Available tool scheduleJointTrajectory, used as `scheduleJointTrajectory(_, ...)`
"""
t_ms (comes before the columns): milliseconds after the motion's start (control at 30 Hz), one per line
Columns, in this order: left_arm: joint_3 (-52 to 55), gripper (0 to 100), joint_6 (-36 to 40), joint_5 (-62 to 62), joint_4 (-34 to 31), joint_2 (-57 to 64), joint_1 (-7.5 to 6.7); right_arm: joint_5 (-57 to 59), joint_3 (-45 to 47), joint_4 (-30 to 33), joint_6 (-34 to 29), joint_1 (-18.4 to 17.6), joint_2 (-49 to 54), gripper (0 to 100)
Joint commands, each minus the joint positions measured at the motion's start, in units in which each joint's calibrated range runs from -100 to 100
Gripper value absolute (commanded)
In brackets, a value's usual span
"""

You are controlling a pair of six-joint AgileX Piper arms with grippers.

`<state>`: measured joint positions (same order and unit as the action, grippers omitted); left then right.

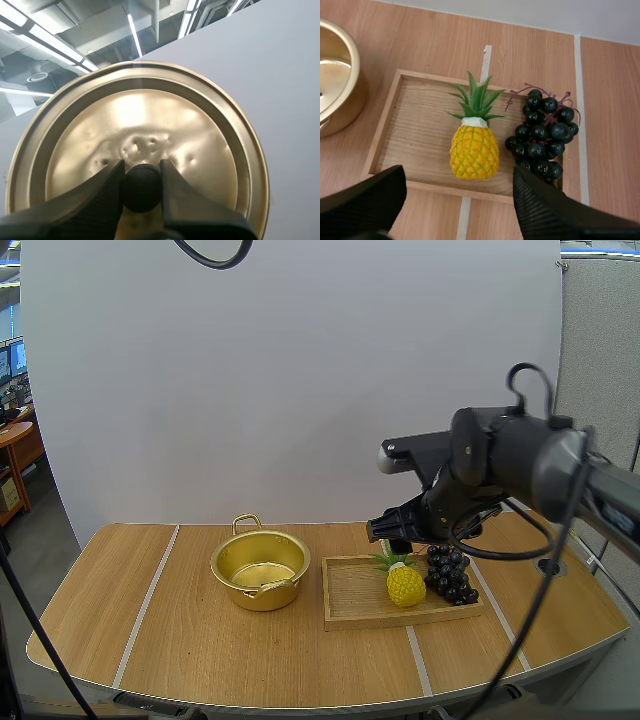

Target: Open the pot, put the pineapple inside, and close it

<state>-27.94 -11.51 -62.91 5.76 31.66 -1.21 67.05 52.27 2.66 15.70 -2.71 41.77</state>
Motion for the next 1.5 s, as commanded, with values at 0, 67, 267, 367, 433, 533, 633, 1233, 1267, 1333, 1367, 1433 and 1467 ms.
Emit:
scheduleJointTrajectory(0, -0.38, 0, 0.65, 2.04, -0.49, 0.35, 0.0, -3.42, -0.39, 0.09, 0.29, 0.2, -3.58, 100)
scheduleJointTrajectory(67, -0.38, 0, 0.65, 2.04, -0.49, 0.35, 0.0, -4.85, -0.39, 0.09, 0.29, 0.2, -5.7, 100)
scheduleJointTrajectory(267, -0.38, 0, 0.65, 2.04, -0.49, 0.35, 0.0, -8.95, -0.39, 1.07, 0.29, 0.2, -10.13, 100)
scheduleJointTrajectory(367, -0.38, 0, 0.65, 2.04, -0.49, 0.35, 0.0, -10.78, -0.39, 1.07, 0.29, 0.2, -12.17, 100)
scheduleJointTrajectory(433, -0.38, 0, 0.65, 2.04, -0.49, 0.35, 0.0, -11.46, -0.39, 1.07, 0.29, 0.2, -13.62, 100)
scheduleJointTrajectory(533, -0.38, 0, 0.65, 2.04, -0.49, 0.35, 0.0, -12.7, -0.39, 1.17, 0.29, 0.2, -15.93, 100)
scheduleJointTrajectory(633, -0.38, 0, 0.65, 2.04, -0.49, 0.35, 0.0, -14.58, -0.39, 2.01, 0.16, 0.2, -17.87, 100)
scheduleJointTrajectory(1233, -0.38, 0, 0.65, 2.04, -0.49, 0.35, 0.0, -19.97, -0.39, 3.04, 0.06, 0.2, -24.77, 100)
scheduleJointTrajectory(1267, -0.38, 0, 0.65, 2.04, -0.49, 0.35, 0.0, -20.42, -0.39, 3.16, 0.06, 0.2, -25.33, 100)
scheduleJointTrajectory(1333, -0.38, 0, 0.65, 2.04, -0.49, 0.35, 0.0, -20.87, -0.39, 3.31, 0.06, 0.2, -26.12, 100)
scheduleJointTrajectory(1367, -0.38, 0, 0.65, 1.89, -0.49, 0.35, 0.0, -21.34, -0.39, 3.53, 0.06, 0.2, -26.51, 100)
scheduleJointTrajectory(1433, -0.38, 0, 0.65, 1.89, -0.49, 0.35, 0.0, -22.18, -0.39, 3.53, 0.06, 0.2, -27.54, 100)
scheduleJointTrajectory(1467, -0.38, 0, 0.65, 1.89, -0.49, 0.35, 0.0, -22.5, -0.39, 3.65, 0.06, 0.2, -28.29, 100)
